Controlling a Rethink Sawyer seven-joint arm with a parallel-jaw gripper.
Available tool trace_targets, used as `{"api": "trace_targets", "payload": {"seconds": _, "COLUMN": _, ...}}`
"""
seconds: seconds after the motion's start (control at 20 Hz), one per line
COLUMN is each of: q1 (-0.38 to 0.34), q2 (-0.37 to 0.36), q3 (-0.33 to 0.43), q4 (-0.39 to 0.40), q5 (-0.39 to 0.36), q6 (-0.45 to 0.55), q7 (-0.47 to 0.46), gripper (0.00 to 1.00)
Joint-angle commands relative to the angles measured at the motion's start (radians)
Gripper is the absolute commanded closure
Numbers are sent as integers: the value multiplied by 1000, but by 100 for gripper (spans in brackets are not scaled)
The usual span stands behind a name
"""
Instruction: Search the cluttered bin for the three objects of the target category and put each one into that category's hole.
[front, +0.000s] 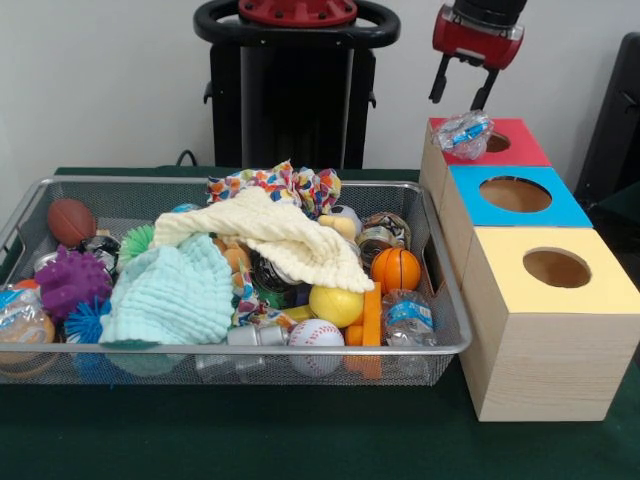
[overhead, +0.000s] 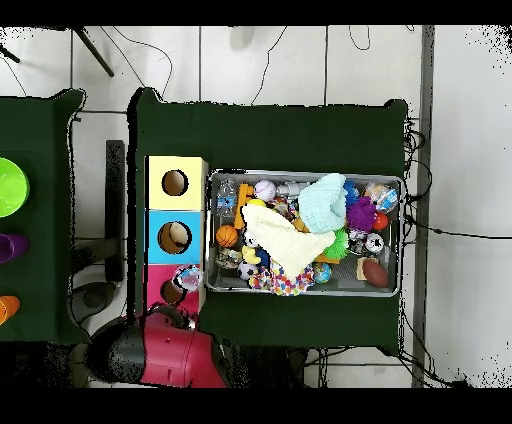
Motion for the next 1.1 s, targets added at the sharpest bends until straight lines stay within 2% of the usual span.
{"api": "trace_targets", "payload": {"seconds": 0.05, "q1": -62, "q2": 56, "q3": 104, "q4": -15, "q5": 22, "q6": -24, "q7": 159, "gripper": 0}}
{"api": "trace_targets", "payload": {"seconds": 0.55, "q1": -102, "q2": 87, "q3": 139, "q4": -44, "q5": 14, "q6": -32, "q7": 135, "gripper": 0}}
{"api": "trace_targets", "payload": {"seconds": 0.8, "q1": -92, "q2": 102, "q3": 130, "q4": -77, "q5": 6, "q6": -11, "q7": 136, "gripper": 0}}
{"api": "trace_targets", "payload": {"seconds": 1.1, "q1": -97, "q2": 115, "q3": 145, "q4": -77, "q5": 13, "q6": -27, "q7": 137, "gripper": 0}}
